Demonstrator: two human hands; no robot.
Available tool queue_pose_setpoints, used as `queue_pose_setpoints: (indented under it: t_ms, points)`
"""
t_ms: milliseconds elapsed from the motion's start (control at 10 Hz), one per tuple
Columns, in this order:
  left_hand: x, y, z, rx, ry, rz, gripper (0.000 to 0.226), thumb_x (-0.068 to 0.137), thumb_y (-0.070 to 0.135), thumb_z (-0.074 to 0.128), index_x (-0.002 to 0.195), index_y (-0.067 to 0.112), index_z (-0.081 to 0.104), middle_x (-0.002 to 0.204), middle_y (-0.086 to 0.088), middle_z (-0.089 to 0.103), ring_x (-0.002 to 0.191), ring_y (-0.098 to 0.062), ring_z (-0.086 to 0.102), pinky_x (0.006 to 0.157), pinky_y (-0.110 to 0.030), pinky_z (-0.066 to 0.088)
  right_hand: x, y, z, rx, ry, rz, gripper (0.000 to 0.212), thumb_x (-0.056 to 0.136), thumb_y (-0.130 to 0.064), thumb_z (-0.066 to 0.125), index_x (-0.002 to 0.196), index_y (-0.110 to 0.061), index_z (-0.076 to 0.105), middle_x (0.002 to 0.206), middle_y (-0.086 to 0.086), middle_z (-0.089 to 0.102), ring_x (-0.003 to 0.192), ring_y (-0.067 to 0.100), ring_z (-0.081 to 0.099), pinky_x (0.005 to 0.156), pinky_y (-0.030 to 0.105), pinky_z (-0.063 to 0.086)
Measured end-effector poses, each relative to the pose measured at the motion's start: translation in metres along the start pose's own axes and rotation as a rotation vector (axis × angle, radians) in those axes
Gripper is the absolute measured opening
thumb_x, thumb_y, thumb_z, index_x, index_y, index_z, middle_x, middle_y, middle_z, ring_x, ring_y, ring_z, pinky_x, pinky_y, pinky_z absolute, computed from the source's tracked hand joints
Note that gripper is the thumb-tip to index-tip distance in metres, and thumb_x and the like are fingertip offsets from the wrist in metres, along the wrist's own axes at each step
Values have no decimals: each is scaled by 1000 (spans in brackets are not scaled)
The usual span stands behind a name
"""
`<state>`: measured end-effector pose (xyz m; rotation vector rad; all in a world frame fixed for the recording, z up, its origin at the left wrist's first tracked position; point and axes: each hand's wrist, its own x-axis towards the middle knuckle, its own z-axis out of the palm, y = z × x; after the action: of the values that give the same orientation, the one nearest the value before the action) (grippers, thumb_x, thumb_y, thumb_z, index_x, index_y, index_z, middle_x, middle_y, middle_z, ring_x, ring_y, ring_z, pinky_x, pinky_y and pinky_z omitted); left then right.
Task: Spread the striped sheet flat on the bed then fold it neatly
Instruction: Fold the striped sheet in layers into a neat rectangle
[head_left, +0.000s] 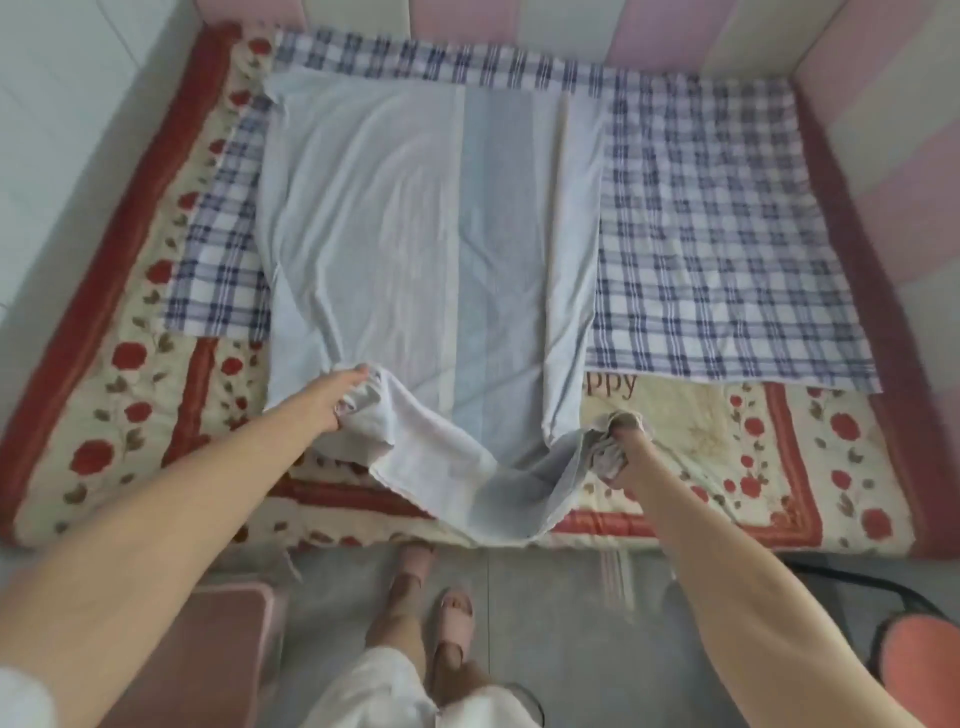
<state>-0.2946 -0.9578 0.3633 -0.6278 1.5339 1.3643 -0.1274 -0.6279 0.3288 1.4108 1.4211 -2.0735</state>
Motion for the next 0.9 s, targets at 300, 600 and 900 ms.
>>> queue_pose_setpoints:
  t_ms: [300, 600, 900]
  points:
    - [-350, 437, 17, -329, -59, 1547, 42, 101, 14, 40, 65, 19, 61, 66, 3, 59, 49, -9, 56, 43, -20, 40, -246, -515, 79, 675, -536, -1293, 15, 88, -19, 44, 75, -14, 48, 59, 0, 46, 49, 10, 47, 57, 16, 45]
    - [-416, 383, -11, -392, 70, 1567, 20, 97, 18, 53, 77, 19, 54, 53, 9, 63, 54, -7, 61, 44, -19, 47, -329, -498, 56, 816, -472, -1284, 33, 100, -18, 30, 73, -16, 48, 42, -1, 49, 32, 8, 45, 35, 13, 40]
    - [-379, 263, -22, -469, 107, 1370, 18, 97, 20, 51, 81, 15, 56, 57, 4, 67, 48, -5, 64, 57, -22, 51, -286, -402, 24, 619, -257, -1195, 32, 93, -10, 32, 64, -19, 39, 36, -4, 38, 27, 9, 36, 36, 10, 25]
